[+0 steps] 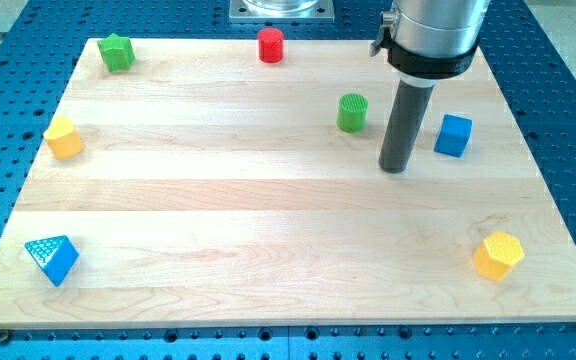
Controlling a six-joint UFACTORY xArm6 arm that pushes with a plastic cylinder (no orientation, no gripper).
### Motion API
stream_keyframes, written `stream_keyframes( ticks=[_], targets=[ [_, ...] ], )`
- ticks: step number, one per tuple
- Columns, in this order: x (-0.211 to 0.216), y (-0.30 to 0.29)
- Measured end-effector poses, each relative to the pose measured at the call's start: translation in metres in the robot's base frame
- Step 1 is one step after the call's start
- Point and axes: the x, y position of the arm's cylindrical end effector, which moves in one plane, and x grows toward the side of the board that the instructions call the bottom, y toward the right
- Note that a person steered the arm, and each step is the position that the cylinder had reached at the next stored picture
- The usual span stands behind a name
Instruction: Slide the green circle vertically below the red circle
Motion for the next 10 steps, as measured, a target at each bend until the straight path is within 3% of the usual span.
stream_keyframes(
  ticks=[1, 3, 6, 8, 9, 10],
  targets=[
    [-0.031, 0.000],
    [-0.044, 0.001],
    [-0.069, -0.061],
    [-0.117, -0.036],
    [-0.098, -0.093],
    [-0.062, -0.111]
  ],
)
